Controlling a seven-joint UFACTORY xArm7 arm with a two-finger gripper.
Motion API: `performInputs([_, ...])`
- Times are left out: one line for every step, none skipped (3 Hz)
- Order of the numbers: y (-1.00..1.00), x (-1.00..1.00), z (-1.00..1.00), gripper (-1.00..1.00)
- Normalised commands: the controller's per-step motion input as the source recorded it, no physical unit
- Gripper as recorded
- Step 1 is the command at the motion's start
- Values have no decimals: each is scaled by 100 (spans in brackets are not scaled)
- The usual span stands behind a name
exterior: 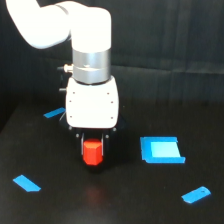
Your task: Pick up the red object from the table
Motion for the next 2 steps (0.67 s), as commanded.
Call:
performInputs([8,9,97,-100])
performInputs([4,2,91,-100])
